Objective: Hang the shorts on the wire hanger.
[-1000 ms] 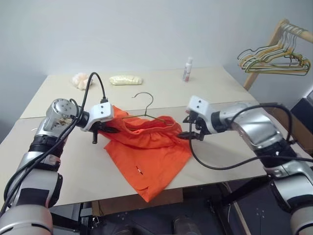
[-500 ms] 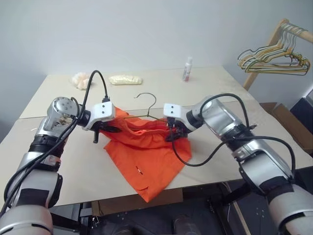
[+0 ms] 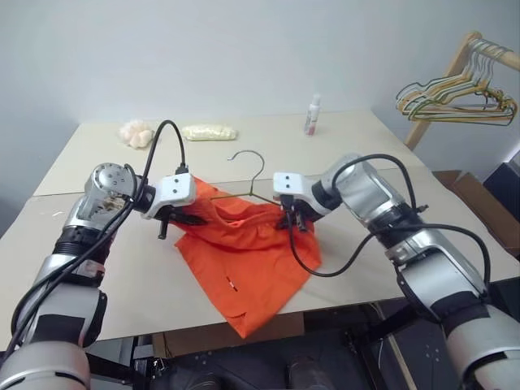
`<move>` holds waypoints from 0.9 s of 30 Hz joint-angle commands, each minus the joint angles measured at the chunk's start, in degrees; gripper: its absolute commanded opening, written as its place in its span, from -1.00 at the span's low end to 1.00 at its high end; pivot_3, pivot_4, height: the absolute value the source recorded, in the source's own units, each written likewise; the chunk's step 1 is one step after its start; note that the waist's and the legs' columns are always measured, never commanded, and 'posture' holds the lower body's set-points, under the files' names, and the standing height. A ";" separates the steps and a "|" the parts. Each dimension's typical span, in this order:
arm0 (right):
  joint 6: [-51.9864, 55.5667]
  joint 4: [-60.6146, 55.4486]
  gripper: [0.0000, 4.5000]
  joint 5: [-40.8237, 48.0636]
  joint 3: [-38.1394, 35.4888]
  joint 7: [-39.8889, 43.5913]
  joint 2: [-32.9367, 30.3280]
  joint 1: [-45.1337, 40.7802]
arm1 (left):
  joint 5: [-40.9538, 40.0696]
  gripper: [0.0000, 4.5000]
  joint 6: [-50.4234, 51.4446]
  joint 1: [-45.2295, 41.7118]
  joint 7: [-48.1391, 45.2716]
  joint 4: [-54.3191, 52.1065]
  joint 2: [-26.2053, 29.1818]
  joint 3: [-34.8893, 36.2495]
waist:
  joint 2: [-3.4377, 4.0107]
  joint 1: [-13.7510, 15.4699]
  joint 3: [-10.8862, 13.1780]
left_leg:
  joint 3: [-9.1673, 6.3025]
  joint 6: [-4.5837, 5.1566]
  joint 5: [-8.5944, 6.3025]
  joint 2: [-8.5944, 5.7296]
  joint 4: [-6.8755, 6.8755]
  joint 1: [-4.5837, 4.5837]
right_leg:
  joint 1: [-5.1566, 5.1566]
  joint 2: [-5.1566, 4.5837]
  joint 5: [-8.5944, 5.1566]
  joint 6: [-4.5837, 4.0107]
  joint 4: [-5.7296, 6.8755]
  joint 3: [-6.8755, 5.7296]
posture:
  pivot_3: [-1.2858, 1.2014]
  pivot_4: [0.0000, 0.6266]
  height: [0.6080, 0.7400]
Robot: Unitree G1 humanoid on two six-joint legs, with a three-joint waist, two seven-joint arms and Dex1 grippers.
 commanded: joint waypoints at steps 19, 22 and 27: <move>60.20 -49.07 -0.99 23.60 -51.84 -21.16 -19.97 37.16 | -22.94 0.99 23.36 -0.05 11.96 -18.24 -7.23 17.57 | 0.00 -0.05 -0.01 | -0.36 0.54 -0.32 -0.06 0.22 -0.22 | 0.14 -0.08 0.02 0.06 -0.14 -0.20 | -0.23 -1.00 1.00; 60.21 -47.99 -0.99 27.60 -63.33 -30.95 -19.56 41.28 | -30.62 0.99 31.05 -0.38 15.60 -25.86 -11.73 19.74 | 0.03 -0.42 -0.03 | -0.49 0.57 -0.34 -0.10 0.22 -0.18 | 0.29 -0.09 0.00 0.09 -0.20 -0.15 | -0.25 -1.00 1.00; 60.21 -44.22 -0.99 31.95 -72.61 -54.32 -13.78 37.81 | -36.10 0.99 35.65 -0.69 17.62 -31.04 -14.06 20.50 | 0.22 -3.58 -0.16 | -0.43 0.58 -0.34 -0.12 0.08 0.29 | 0.55 -0.04 -0.01 0.12 -0.35 0.08 | -0.27 -1.00 1.00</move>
